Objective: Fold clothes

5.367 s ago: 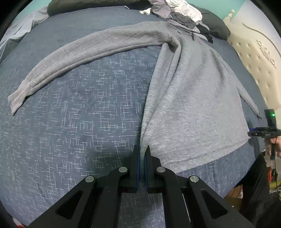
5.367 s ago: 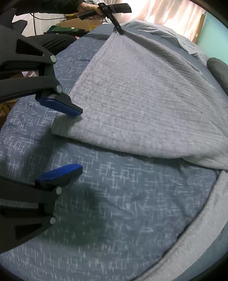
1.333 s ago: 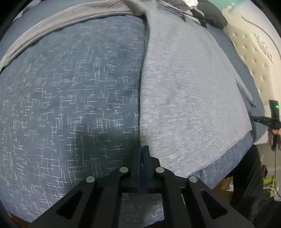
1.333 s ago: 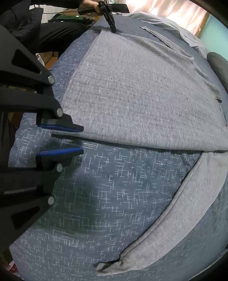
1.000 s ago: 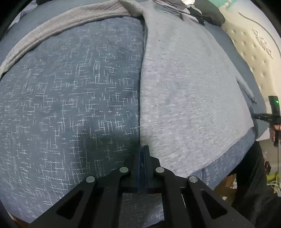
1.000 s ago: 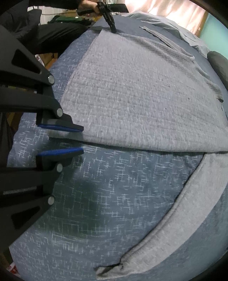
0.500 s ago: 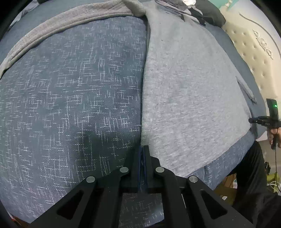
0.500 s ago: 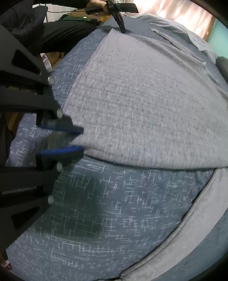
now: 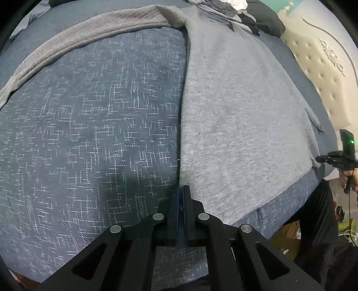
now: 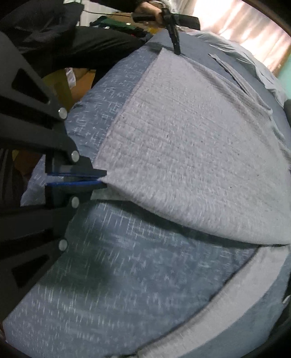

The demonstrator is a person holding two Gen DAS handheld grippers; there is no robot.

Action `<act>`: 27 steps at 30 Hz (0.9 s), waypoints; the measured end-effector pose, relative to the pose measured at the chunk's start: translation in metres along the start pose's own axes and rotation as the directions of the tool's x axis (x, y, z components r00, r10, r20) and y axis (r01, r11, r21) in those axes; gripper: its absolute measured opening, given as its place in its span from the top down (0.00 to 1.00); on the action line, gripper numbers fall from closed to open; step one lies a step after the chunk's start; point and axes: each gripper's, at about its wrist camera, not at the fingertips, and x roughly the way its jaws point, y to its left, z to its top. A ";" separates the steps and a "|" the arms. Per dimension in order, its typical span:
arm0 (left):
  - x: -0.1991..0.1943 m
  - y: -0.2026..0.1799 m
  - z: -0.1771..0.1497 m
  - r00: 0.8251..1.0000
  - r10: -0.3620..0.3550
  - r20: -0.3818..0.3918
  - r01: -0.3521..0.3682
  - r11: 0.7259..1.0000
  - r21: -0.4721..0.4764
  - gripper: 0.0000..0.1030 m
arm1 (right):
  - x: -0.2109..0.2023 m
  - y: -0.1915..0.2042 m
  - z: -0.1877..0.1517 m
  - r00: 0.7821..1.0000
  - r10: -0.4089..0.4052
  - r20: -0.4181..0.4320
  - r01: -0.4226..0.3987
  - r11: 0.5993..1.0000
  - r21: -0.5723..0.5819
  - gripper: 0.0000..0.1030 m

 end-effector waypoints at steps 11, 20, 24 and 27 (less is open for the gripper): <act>-0.003 0.034 -0.019 0.998 0.043 -0.045 -0.044 0.998 -0.036 1.00 | 0.016 0.000 0.011 0.996 0.077 -0.035 -0.076 0.997 0.031 0.94; -0.042 0.032 -0.008 0.997 0.016 0.077 -0.011 0.998 -0.054 1.00 | -0.023 -0.053 0.005 0.993 0.039 0.115 -0.058 0.983 0.173 0.86; -0.056 0.016 0.012 0.992 -0.002 0.125 0.007 0.999 -0.038 1.00 | -0.065 -0.111 0.001 0.964 -0.082 0.253 -0.009 0.940 0.340 0.85; -0.058 0.001 0.026 0.990 -0.007 0.143 0.010 1.000 -0.025 1.00 | -0.087 -0.153 -0.008 0.938 -0.173 0.302 0.010 0.881 0.474 0.80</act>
